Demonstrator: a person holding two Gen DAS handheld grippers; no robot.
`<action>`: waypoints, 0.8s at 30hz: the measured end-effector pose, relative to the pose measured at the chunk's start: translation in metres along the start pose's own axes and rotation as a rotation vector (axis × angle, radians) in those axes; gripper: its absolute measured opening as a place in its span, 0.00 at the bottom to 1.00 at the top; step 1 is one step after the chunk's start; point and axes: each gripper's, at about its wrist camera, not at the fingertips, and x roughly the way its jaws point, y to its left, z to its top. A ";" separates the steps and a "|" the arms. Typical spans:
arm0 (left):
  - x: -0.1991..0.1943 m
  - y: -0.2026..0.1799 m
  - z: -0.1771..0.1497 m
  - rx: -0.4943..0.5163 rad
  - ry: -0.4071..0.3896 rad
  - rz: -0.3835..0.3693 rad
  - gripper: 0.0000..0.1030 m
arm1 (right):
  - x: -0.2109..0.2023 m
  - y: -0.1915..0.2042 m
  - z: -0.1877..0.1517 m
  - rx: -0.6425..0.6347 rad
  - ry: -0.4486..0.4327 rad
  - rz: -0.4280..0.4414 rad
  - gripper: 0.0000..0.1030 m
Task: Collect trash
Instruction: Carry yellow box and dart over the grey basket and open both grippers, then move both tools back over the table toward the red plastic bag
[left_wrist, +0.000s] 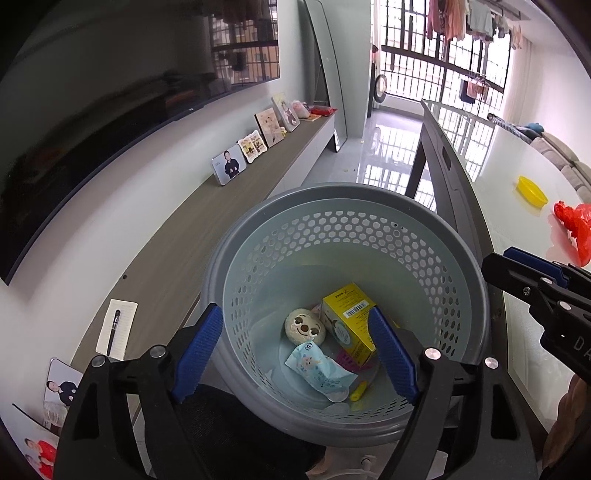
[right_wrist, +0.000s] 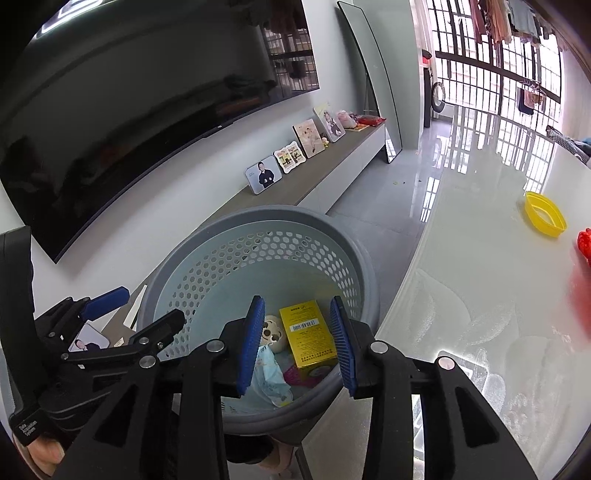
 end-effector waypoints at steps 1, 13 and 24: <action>-0.002 0.001 0.000 0.001 -0.003 0.001 0.78 | 0.000 0.000 0.000 0.000 -0.001 -0.001 0.34; -0.017 -0.012 0.006 0.016 -0.024 -0.012 0.80 | -0.033 -0.025 -0.013 0.048 -0.025 -0.045 0.35; -0.023 -0.064 0.027 0.072 -0.062 -0.111 0.82 | -0.085 -0.096 -0.030 0.162 -0.084 -0.202 0.40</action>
